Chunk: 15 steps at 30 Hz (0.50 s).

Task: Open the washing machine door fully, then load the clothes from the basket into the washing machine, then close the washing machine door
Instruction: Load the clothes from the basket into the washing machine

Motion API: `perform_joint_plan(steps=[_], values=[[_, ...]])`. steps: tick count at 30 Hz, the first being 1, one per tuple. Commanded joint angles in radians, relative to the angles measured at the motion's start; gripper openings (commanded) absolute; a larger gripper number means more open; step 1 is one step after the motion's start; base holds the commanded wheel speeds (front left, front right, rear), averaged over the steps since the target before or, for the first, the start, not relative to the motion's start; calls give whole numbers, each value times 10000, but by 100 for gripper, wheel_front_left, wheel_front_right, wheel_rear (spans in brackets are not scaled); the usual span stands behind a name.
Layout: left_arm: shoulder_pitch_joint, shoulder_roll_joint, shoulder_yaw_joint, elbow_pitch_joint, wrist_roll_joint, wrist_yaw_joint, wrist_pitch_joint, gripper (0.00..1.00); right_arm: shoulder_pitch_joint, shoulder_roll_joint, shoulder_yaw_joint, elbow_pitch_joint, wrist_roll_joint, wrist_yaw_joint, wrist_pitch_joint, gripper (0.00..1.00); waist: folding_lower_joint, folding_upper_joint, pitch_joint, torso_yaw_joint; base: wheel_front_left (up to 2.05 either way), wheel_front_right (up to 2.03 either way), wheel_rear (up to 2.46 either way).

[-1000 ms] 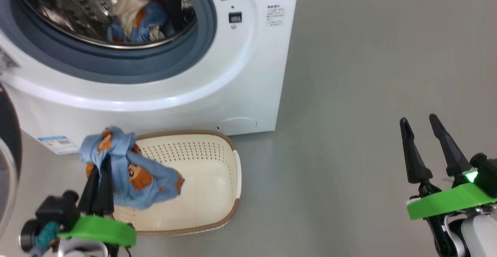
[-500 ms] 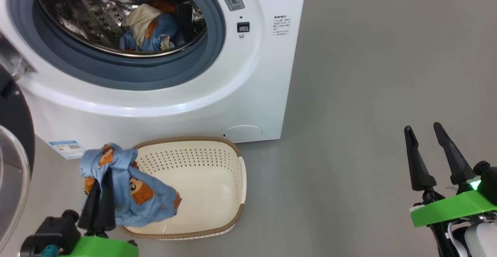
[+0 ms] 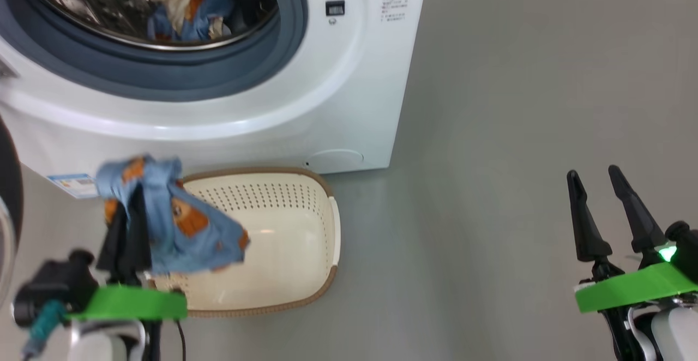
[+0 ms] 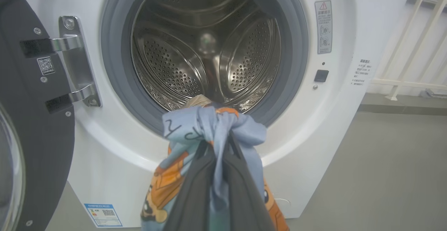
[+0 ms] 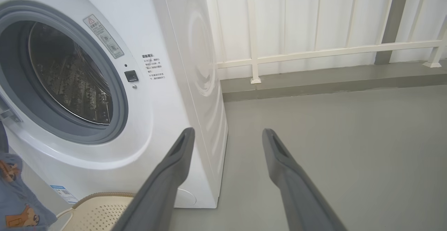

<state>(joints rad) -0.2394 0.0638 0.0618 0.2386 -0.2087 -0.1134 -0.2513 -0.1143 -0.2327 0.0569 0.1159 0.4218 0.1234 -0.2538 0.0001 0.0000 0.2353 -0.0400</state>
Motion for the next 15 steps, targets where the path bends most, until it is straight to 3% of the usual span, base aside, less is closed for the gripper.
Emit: perform_joint_plan(steps=[1, 15], values=[[-375, 239, 325, -275, -37, 80, -105, 0, -271, -151, 137, -278, -3, 73, -80, 100, -1, 0, 329, -86, 0, 0, 0], [-4555, 1017, 435, 1080, 68, 470, 39, 0, -1156, -20, 165, -433, 84, 73, -80, 100, -1, 0, 1910, -473, 0, 0, 0]])
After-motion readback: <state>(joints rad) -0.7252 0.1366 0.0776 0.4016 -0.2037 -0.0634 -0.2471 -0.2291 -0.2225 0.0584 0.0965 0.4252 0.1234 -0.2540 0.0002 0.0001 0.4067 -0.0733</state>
